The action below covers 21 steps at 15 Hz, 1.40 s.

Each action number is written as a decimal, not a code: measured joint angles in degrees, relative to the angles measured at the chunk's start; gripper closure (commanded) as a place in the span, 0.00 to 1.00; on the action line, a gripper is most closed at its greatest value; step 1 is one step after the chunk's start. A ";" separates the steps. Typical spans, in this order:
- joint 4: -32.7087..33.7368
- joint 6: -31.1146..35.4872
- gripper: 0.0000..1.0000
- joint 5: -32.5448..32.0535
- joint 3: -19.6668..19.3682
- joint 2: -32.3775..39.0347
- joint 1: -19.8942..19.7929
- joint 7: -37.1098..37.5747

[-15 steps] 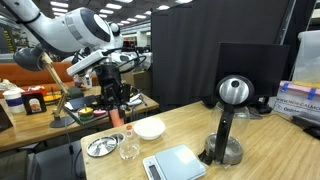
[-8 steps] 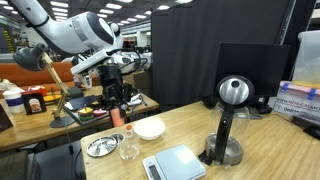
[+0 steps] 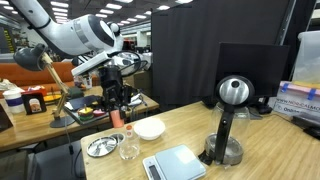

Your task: Pick the small orange cup and pour its contents into the glass cup

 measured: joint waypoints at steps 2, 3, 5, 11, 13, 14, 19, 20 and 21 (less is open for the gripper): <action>1.25 -0.98 0.84 -0.55 0.00 1.83 0.22 -0.17; 2.17 -1.60 0.84 -1.00 0.00 2.96 0.40 -0.39; 4.71 -3.70 0.84 -1.84 0.03 5.82 1.12 -0.97; 12.63 -14.16 0.84 -6.69 0.12 15.38 5.33 -3.41; 14.78 -16.85 0.84 -8.02 0.14 18.26 6.54 -4.59; 15.93 -17.81 0.84 -8.77 0.16 19.75 7.13 -5.13; 22.21 -21.89 0.84 -12.58 0.15 26.28 8.86 -6.48; 23.52 -23.11 0.84 -13.32 0.15 27.53 9.02 -7.01; 24.65 -24.33 0.84 -14.00 0.15 28.68 9.21 -7.55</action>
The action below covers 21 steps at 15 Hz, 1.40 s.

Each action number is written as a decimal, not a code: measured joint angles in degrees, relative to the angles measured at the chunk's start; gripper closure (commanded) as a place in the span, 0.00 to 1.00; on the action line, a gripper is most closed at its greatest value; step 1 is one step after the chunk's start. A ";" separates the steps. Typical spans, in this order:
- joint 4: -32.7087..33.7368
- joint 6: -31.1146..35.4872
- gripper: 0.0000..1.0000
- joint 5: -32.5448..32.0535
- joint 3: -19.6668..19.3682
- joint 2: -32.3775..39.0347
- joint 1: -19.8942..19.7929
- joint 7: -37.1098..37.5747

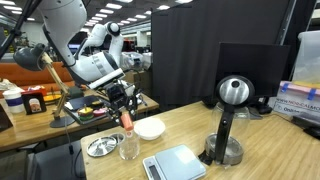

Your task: Pick the small orange cup and pour its contents into the glass cup

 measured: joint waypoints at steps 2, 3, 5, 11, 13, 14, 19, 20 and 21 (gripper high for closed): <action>1.95 -2.77 0.84 -1.34 0.00 2.28 0.55 -1.04; 2.67 -4.05 0.84 -1.77 0.00 3.34 0.92 -1.44; 3.72 -6.19 0.84 -2.21 0.04 5.32 1.84 -1.57; 6.63 -10.58 0.84 -5.78 0.08 8.69 4.20 -1.57; 7.36 -12.13 0.84 -7.16 0.08 9.16 4.59 -1.57; 7.59 -13.03 0.84 -7.64 0.08 9.42 4.76 -1.59; 7.97 -18.13 0.84 -10.81 0.62 12.01 5.72 -1.91; 8.00 -18.93 0.84 -11.59 0.86 12.50 5.91 -1.99; 8.09 -19.62 0.84 -12.32 1.12 12.96 6.08 -2.15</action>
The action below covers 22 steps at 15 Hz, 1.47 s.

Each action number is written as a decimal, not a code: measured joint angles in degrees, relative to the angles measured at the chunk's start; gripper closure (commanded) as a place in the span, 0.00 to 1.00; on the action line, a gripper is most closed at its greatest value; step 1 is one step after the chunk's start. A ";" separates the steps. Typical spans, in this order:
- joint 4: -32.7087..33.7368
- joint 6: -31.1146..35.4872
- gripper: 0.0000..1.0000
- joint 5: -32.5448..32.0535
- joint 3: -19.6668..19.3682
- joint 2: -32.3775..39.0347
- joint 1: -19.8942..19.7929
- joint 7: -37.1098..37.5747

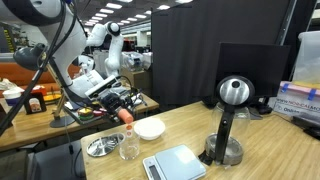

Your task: Pick the small orange cup and pour its contents into the glass cup

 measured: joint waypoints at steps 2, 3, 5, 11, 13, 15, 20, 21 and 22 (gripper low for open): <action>0.07 -1.26 0.84 -1.53 0.55 0.64 0.25 -0.53; 0.10 -1.89 0.84 -2.06 0.79 0.81 0.35 -0.86; 0.11 -3.17 0.84 -2.97 1.35 1.08 0.40 -1.57; 0.11 -5.01 0.84 -3.80 2.26 1.96 0.43 -2.14; 0.11 -5.41 0.84 -3.80 2.41 2.01 0.43 -2.19; 0.11 -5.55 0.84 -3.80 2.42 2.09 0.39 -2.21; 0.40 -5.50 0.84 -3.63 2.43 2.97 -0.58 -2.21; 0.64 -5.43 0.84 -3.63 2.43 3.34 -0.91 -2.21; 0.90 -5.38 0.84 -3.64 2.43 3.60 -1.20 -2.21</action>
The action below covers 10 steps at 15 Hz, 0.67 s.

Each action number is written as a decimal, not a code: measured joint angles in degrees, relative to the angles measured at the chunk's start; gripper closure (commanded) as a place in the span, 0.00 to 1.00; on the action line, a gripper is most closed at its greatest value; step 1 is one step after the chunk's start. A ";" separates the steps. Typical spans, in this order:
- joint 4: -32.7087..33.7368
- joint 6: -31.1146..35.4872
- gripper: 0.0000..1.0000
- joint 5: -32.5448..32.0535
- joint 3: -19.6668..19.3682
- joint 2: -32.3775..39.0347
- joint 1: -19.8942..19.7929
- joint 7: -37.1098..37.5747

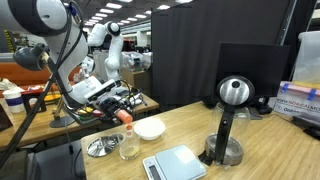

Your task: Pick the small orange cup and pour its contents into the glass cup

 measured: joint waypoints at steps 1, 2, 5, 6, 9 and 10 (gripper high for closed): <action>0.33 0.05 0.84 0.00 0.00 0.23 -0.27 0.00; 0.69 0.07 0.84 0.00 0.00 0.46 -0.48 0.00; 1.89 0.09 0.84 0.00 0.01 1.60 -0.68 -0.09; 2.12 0.09 0.84 0.00 0.04 1.98 -0.68 -0.13; 2.67 0.11 0.84 0.00 0.24 3.26 -0.67 -0.19; 2.84 0.11 0.84 0.00 0.31 3.62 -0.67 -0.21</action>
